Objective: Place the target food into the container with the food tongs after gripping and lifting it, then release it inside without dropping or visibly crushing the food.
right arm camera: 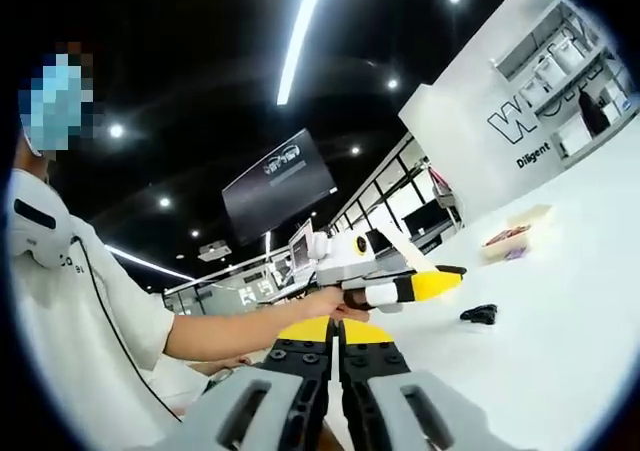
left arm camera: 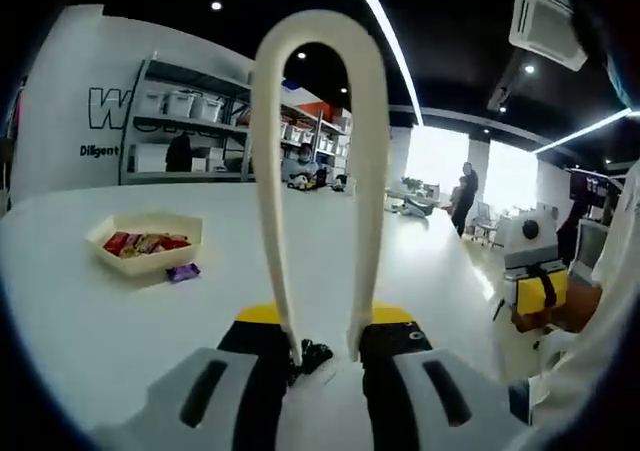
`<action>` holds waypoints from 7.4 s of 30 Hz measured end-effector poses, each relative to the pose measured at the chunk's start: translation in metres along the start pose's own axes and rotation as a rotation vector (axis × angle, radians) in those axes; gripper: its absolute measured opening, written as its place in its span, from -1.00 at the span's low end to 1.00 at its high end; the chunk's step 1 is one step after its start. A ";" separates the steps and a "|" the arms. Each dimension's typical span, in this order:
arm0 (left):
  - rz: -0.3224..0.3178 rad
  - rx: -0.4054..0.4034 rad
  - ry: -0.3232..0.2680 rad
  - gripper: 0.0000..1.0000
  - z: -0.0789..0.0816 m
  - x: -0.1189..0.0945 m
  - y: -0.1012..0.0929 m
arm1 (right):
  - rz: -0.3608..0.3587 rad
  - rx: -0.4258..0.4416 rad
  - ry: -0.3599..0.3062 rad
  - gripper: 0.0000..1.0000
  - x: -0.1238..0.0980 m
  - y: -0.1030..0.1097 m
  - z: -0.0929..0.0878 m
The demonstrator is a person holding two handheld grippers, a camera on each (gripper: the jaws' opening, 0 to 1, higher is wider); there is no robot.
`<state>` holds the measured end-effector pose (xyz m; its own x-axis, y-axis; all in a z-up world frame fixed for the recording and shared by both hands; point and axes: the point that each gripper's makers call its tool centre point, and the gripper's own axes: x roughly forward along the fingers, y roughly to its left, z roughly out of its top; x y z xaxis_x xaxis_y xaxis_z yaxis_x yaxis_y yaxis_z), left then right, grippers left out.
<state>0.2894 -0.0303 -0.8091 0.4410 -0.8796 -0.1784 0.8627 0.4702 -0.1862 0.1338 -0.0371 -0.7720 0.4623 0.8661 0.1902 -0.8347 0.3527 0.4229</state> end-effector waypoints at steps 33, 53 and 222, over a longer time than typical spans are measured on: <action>-0.065 0.027 0.113 -0.62 -0.040 0.029 0.009 | -0.092 -0.030 0.064 -1.00 -0.013 -0.031 -0.007; -0.001 0.079 0.203 -0.58 -0.036 0.028 0.014 | -0.360 -0.309 0.244 -0.15 -0.019 -0.084 -0.022; 0.261 0.165 0.237 -0.47 0.055 0.104 0.212 | -0.541 -0.251 0.191 0.99 -0.021 -0.140 0.022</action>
<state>0.5315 -0.0261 -0.8140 0.5982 -0.6820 -0.4207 0.7659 0.6411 0.0498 0.2475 -0.1129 -0.8162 0.7965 0.5819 -0.1645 -0.5533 0.8111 0.1898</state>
